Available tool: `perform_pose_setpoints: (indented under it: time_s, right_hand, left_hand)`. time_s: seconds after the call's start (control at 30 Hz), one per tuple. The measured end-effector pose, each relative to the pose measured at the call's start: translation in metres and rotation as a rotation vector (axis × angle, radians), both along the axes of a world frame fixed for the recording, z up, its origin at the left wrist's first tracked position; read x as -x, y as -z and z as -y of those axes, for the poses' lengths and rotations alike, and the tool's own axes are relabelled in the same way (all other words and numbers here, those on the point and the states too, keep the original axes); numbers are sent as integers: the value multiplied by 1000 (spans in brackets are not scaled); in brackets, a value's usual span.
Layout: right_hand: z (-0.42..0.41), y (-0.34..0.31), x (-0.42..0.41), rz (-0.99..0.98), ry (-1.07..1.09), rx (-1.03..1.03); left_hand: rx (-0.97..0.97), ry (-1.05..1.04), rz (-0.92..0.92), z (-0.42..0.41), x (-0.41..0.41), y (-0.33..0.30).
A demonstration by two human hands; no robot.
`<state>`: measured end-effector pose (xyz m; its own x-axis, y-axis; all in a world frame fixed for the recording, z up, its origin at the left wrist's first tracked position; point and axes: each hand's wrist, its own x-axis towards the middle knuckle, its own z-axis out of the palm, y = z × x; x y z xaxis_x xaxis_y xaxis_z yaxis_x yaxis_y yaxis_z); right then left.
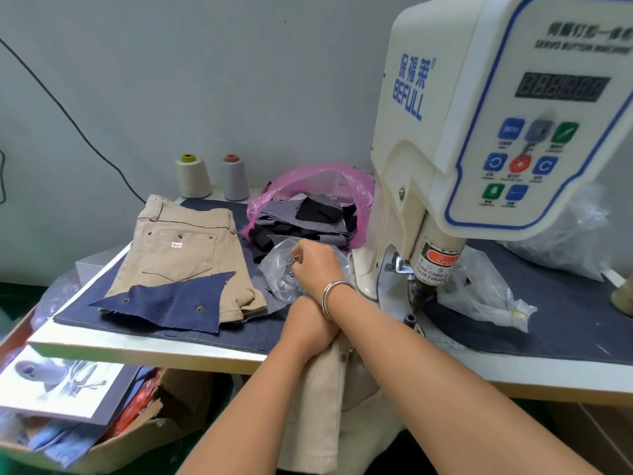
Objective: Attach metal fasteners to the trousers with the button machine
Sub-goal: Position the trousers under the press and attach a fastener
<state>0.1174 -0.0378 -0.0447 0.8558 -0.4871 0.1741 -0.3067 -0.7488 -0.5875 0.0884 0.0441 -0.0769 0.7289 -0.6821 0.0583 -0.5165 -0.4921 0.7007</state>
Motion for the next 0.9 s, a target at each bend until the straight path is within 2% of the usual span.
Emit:
perform_pose_setpoints:
  time_s: [0.1, 0.23, 0.37, 0.47, 0.53, 0.67, 0.8, 0.9]
  right_hand:
    - [2, 0, -2, -7, -7, -35]
    - [4, 2, -2, 13, -21, -89]
    - [4, 3, 1, 133, 3, -214]
    - [3, 0, 9, 261, 34, -285]
    - [3, -3, 17, 350, 47, -422]
    - [4, -15, 37, 503, 49, -884]
    - [1, -17, 60, 473, 45, -929]
    - [2, -11, 76, 489, 58, -1006]
  left_hand:
    - [-8, -2, -24, 0, 1, -2]
    - [-40, 64, 80, -1, 1, -5]
    - [7, 46, 97, 1, 1, -4]
    - [27, 63, 45, 1, 0, -2]
    - [58, 49, -8, 2, -2, 0]
    - [256, 11, -193, 2, 0, -2]
    - [527, -112, -275, -2, -4, -1]
    - [653, -198, -222, -8, -5, 3]
